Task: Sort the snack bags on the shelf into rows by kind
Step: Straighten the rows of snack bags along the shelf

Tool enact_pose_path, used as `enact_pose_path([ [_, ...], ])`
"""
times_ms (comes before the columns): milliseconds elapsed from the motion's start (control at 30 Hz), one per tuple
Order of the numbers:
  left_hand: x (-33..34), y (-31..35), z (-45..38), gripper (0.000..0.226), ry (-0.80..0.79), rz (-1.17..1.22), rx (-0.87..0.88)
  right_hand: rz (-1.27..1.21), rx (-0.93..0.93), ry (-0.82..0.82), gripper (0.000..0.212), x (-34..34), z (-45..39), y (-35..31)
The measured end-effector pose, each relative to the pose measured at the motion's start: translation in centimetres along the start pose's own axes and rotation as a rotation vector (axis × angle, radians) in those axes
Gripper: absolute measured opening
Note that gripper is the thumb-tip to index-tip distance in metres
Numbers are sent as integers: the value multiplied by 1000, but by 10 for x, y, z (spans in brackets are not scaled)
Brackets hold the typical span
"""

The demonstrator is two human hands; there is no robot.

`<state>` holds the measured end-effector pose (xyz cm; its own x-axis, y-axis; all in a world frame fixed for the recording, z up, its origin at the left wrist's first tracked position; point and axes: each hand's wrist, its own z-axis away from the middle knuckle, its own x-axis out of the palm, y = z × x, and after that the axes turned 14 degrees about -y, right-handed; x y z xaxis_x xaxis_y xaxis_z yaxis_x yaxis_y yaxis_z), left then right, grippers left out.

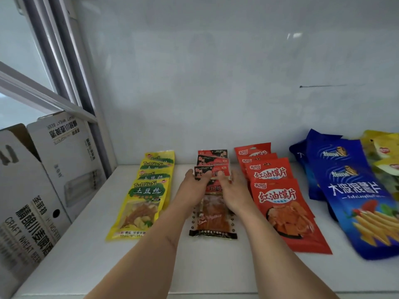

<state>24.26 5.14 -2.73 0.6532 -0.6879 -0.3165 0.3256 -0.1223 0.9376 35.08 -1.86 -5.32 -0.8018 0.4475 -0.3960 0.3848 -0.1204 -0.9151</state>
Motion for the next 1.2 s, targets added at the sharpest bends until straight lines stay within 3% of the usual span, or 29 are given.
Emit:
enact_pose_path([
  [133,-6,-6,1,83,28,-56,-7,1,41,6,49,0,-11,-2],
  [233,-6,-13,9,84,78,-284,4,77,75,39,63,-2,-25,-4],
  [300,-1,-19,20,83,90,-468,55,103,90,34,61,-4,-37,-6],
  [433,13,-31,34,77,15,-745,103,157,118,0,78,-6,-67,8],
  [567,14,-38,31,70,-23,-876,94,204,138,-14,89,-3,-78,7],
  [867,10,-43,21,73,-57,-816,84,338,149,-103,70,-3,-82,-13],
  [1033,2,-23,1,88,26,-484,-24,186,139,-99,72,-5,-84,-9],
  [1200,-5,-21,-25,94,52,-507,-53,122,104,-126,47,-4,-80,-10],
])
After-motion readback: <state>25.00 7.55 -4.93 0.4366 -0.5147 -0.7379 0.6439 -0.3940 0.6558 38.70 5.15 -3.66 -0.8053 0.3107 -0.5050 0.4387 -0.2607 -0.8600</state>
